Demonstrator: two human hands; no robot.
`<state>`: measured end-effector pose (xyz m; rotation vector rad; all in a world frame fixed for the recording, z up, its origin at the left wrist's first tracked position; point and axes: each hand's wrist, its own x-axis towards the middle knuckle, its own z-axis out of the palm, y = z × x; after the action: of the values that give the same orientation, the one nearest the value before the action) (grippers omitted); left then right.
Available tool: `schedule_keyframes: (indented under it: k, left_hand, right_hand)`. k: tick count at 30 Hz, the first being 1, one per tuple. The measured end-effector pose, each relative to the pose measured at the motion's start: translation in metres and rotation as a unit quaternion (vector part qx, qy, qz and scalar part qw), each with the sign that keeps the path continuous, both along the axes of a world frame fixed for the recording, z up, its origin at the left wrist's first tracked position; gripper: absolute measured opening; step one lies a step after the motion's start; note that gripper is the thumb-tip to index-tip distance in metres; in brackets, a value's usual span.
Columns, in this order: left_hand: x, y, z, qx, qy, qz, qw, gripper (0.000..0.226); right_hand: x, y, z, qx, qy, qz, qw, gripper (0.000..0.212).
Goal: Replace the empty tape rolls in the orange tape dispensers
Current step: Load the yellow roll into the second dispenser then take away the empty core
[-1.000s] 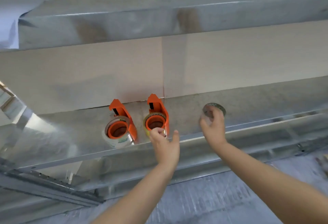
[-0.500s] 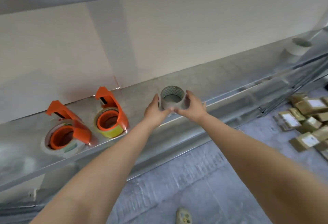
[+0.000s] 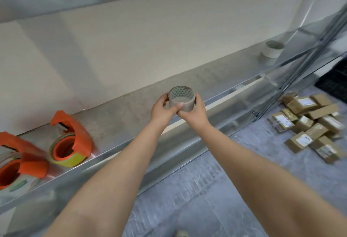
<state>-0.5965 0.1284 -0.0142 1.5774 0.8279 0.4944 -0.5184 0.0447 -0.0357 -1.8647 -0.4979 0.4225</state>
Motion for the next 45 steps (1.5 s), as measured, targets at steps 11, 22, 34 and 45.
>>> schedule_keyframes:
  k: [11, 22, 34, 45]
  left_hand:
    - [0.129, -0.080, 0.021, 0.002, -0.061, -0.107, 0.992, 0.058]
    - [0.301, -0.121, 0.013, 0.020, -0.072, -0.179, 0.981, 0.059]
    - [0.483, -0.157, 0.017, 0.057, -0.072, -0.233, 0.968, 0.055]
    - [0.630, -0.209, -0.001, 0.088, -0.035, -0.182, 0.979, 0.063]
  right_hand:
    - [0.100, -0.106, 0.030, 0.078, -0.015, -0.113, 0.990, 0.055]
    - [0.252, -0.163, 0.035, 0.049, -0.063, -0.161, 0.984, 0.060]
    - [0.426, -0.205, 0.039, 0.049, -0.070, -0.184, 0.979, 0.058]
    - [0.603, -0.257, 0.024, 0.019, -0.106, -0.089, 0.990, 0.065]
